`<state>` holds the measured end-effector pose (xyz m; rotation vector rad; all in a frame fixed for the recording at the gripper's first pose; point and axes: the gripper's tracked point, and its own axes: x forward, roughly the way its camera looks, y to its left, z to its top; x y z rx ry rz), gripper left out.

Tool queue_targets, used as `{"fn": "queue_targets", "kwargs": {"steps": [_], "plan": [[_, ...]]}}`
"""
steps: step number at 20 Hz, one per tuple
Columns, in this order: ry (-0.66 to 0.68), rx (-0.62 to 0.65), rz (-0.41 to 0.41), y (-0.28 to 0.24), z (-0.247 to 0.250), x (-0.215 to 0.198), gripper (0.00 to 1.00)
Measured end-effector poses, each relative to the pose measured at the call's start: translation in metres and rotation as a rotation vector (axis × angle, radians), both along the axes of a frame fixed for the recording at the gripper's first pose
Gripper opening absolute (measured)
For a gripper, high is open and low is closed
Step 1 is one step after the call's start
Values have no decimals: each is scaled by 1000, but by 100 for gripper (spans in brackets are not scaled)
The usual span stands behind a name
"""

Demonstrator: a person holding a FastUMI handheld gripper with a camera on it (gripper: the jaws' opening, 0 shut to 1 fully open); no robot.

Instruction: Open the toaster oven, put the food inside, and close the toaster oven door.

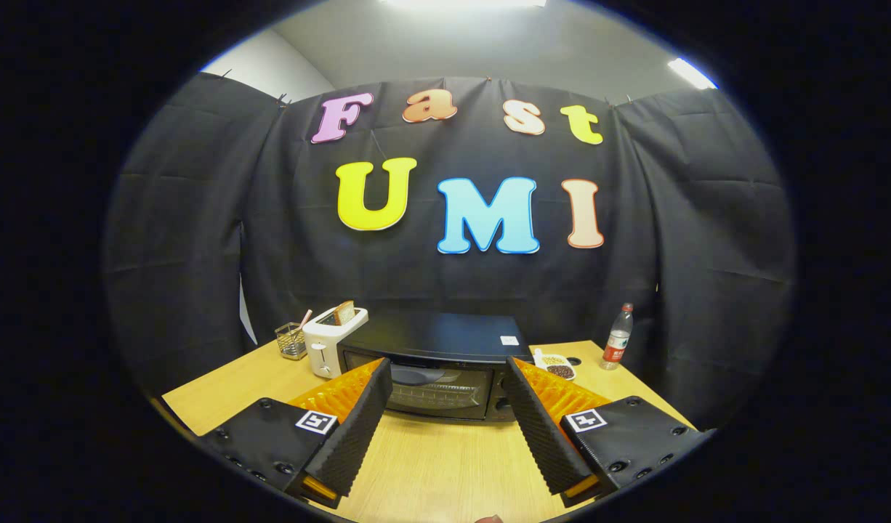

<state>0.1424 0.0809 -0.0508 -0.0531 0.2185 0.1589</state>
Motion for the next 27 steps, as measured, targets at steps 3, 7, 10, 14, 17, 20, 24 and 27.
{"fn": "queue_targets", "kwargs": {"steps": [3,7,10,14,17,20,24,27], "plan": [[-20,25,-19,-18,8,-16,98],[-40,28,-44,-40,15,-20,98],[-20,43,-58,-51,11,-24,98],[2,81,-78,-59,9,-25,98],[-15,57,-65,-59,14,-25,98],[-19,44,-48,-57,15,-27,98],[-18,31,-34,-55,14,-28,98],[-6,39,-34,-56,11,-29,98]]}}
